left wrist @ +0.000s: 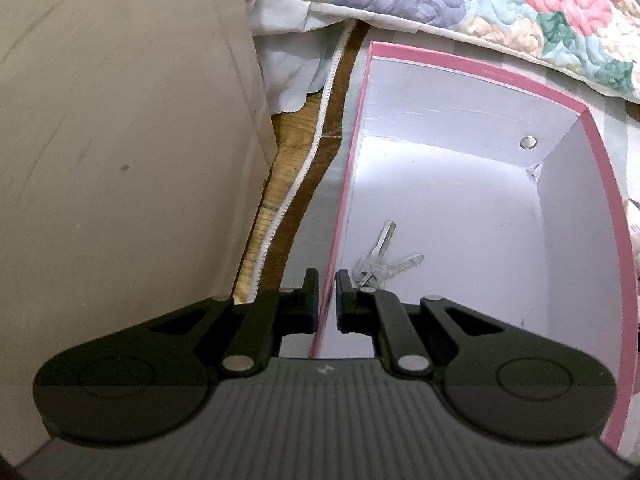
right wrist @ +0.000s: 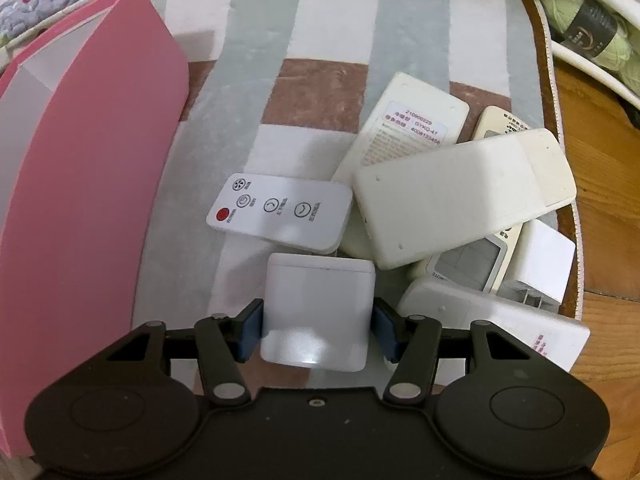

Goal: Organize rigid objects
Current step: 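Carry the pronged charger into the pink box and open the right tool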

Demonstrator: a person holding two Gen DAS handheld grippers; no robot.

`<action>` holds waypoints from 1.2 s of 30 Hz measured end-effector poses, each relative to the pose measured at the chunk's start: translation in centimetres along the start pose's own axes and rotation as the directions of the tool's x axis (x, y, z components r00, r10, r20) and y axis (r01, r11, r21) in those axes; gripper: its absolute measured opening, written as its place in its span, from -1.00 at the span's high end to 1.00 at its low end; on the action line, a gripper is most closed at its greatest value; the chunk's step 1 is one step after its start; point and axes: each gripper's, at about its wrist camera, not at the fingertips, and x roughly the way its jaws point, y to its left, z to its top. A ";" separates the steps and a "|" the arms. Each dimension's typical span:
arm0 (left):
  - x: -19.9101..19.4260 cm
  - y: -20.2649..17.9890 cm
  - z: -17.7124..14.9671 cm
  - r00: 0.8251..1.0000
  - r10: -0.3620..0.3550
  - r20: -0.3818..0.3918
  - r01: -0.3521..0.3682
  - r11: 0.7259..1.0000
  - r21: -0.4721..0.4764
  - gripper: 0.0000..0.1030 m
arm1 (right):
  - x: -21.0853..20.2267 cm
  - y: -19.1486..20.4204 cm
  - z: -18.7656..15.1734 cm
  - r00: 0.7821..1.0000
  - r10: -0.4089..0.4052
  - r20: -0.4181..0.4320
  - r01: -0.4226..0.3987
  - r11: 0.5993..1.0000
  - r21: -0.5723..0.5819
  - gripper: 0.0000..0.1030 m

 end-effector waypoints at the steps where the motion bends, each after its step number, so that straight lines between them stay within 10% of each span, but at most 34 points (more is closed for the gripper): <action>1: 0.0 -0.1 0.0 1.000 0.000 0.000 0.000 1.000 0.007 0.86 | -0.1 0.0 -0.1 1.000 -0.006 0.002 0.006 1.000 0.002 -0.18; 21: 0.3 1.0 0.7 0.998 -0.050 -0.046 0.050 0.999 -0.015 0.89 | -8.4 1.6 -1.3 0.991 0.103 0.090 -0.111 0.990 0.082 -0.18; 30: 0.2 1.3 0.6 0.997 -0.065 -0.052 0.064 0.997 -0.033 0.90 | -16.2 8.1 -0.5 0.944 0.321 0.078 -0.314 0.945 -0.089 -0.18; 36: 0.1 1.6 0.5 0.996 -0.075 -0.050 0.073 0.997 -0.039 0.90 | -13.6 15.4 0.0 0.924 0.383 0.011 -0.366 0.891 -0.268 -0.18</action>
